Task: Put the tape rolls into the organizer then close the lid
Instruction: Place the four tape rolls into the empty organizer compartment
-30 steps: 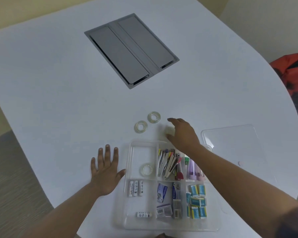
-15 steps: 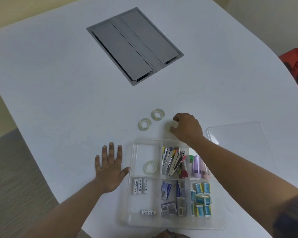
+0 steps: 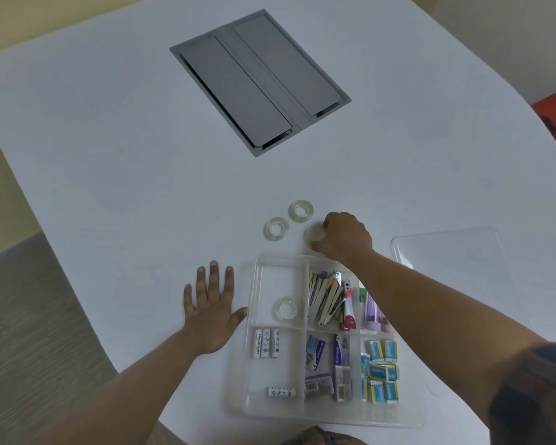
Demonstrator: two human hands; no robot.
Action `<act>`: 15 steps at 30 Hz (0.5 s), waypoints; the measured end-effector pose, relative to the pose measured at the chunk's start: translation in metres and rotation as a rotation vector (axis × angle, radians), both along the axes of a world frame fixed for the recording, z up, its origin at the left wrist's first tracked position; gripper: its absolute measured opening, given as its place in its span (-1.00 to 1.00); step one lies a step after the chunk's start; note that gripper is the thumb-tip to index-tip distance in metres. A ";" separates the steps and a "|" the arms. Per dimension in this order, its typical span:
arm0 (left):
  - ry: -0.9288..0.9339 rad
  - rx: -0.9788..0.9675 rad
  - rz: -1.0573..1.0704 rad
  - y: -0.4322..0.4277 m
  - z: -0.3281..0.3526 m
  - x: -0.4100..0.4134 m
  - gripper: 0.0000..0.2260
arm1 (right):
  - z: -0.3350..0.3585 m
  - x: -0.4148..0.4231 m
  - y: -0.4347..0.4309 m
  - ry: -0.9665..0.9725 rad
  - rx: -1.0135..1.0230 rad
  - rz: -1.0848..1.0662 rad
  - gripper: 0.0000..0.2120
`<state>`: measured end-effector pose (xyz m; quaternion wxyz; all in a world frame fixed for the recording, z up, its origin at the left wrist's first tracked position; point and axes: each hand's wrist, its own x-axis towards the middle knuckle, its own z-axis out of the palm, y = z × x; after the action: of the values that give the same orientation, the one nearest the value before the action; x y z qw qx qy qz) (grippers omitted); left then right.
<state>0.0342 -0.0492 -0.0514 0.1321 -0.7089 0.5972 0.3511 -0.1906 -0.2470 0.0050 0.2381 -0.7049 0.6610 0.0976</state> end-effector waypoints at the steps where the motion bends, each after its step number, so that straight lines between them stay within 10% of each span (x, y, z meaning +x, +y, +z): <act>1: -0.002 0.002 -0.002 0.000 0.000 0.000 -0.29 | 0.002 0.002 -0.001 0.010 -0.018 0.007 -0.54; 9: 0.000 -0.005 -0.003 0.000 0.000 0.000 -0.29 | 0.047 0.013 0.036 -0.265 -0.204 0.218 -0.53; 15: 0.003 -0.003 -0.007 -0.001 0.000 0.000 -0.28 | 0.044 0.014 0.093 -0.122 -0.120 0.595 -0.48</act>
<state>0.0338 -0.0498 -0.0513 0.1311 -0.7066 0.6003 0.3510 -0.1762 -0.1544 0.0491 0.1963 -0.8848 0.4147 0.0811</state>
